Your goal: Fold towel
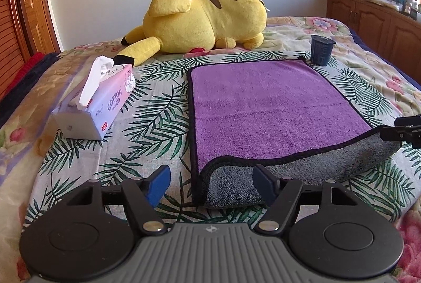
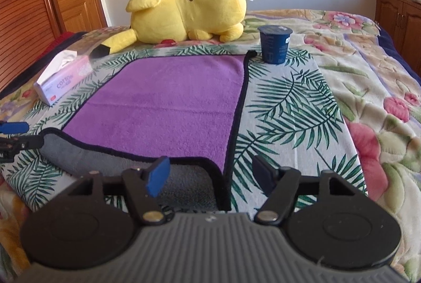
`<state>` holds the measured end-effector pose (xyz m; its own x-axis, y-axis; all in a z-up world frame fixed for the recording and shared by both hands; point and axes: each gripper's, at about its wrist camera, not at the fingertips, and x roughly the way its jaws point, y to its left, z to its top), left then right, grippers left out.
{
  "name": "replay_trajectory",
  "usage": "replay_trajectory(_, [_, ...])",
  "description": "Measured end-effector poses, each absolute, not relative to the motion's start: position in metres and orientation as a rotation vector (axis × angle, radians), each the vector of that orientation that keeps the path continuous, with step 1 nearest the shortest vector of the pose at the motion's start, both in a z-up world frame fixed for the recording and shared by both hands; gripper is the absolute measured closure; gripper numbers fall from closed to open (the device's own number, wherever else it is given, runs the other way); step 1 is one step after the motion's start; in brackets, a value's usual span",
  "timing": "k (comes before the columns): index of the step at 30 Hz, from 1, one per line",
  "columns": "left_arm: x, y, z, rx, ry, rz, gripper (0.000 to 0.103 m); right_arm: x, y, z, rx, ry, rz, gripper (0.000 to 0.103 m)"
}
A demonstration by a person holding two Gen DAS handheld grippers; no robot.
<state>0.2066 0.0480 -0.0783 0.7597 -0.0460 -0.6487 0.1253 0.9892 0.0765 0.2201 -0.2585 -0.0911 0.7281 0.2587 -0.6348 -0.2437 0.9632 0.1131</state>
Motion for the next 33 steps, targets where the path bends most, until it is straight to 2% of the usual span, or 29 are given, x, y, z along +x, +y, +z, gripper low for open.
replay_trajectory(2, [0.210, 0.049, -0.080, 0.113, 0.707, -0.094, 0.053, 0.221, -0.260, -0.092, 0.029, 0.717, 0.276, 0.037])
replay_trajectory(12, [0.217, 0.056, -0.085, 0.054, 0.743, -0.129, 0.077, 0.225, -0.260, -0.095, 0.036, 0.776, 0.311, 0.038])
replay_trajectory(16, [0.217, 0.055, -0.087, 0.047, 0.754, -0.147, 0.088, 0.225, -0.259, -0.096, 0.036, 0.792, 0.323, 0.042])
replay_trajectory(23, [0.214, 0.053, -0.088, 0.057, 0.750, -0.156, 0.089, 0.224, -0.257, -0.095, 0.021, 0.801, 0.345, 0.052])
replay_trajectory(25, [0.214, 0.053, -0.088, 0.058, 0.751, -0.156, 0.093, 0.224, -0.257, -0.094, 0.019, 0.800, 0.351, 0.053])
replay_trajectory(33, [0.214, 0.050, -0.091, 0.087, 0.754, -0.150, 0.095, 0.223, -0.256, -0.091, 0.008, 0.787, 0.366, 0.054])
